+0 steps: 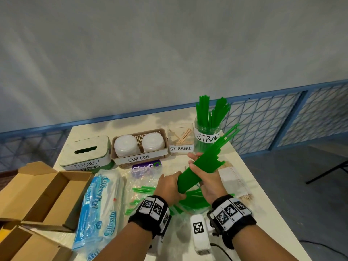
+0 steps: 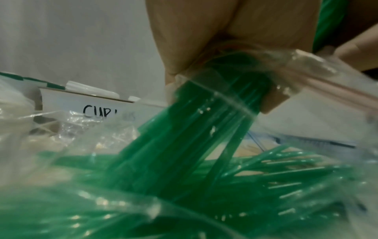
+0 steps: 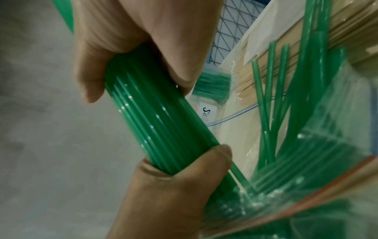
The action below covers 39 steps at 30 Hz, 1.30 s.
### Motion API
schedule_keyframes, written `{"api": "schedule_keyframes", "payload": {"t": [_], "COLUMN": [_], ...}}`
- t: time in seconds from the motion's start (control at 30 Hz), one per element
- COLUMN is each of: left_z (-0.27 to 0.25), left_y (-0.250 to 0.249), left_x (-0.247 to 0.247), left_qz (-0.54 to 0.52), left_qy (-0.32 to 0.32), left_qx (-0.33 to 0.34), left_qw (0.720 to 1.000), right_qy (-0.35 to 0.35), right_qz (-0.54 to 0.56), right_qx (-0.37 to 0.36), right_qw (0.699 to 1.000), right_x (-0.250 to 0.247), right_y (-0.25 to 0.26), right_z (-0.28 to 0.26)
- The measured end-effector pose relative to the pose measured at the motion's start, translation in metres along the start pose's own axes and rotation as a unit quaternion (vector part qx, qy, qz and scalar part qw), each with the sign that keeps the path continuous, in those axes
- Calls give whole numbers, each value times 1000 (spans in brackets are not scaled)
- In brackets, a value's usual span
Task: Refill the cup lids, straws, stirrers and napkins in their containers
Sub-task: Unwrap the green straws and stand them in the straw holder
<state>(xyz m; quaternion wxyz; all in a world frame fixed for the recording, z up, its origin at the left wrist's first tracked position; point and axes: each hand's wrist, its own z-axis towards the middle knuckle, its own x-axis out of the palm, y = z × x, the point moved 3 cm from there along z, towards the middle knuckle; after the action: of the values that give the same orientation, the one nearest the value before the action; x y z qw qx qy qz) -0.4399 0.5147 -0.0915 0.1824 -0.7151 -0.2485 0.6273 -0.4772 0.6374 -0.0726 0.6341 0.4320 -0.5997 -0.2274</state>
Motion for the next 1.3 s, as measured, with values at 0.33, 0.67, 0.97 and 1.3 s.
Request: {"api": "schedule_keyframes", "payload": {"t": [0.33, 0.67, 0.97, 1.3], "left_z": [4, 0, -1, -5], "left_y": [15, 44, 47, 42], "left_x": [10, 34, 29, -15], "left_qz": [67, 56, 40, -45], "left_qy": [11, 24, 30, 72], "left_qx": [-29, -71, -75, -44], "left_qw": [997, 996, 996, 995], "right_qy": [-196, -259, -251, -227], "right_qz": [16, 37, 18, 14], "right_qx": [10, 15, -73, -106], "right_qw": [980, 965, 965, 968], "right_x": [1, -29, -31, -25], "right_y": [11, 18, 69, 101], "right_z": [8, 8, 9, 13]}}
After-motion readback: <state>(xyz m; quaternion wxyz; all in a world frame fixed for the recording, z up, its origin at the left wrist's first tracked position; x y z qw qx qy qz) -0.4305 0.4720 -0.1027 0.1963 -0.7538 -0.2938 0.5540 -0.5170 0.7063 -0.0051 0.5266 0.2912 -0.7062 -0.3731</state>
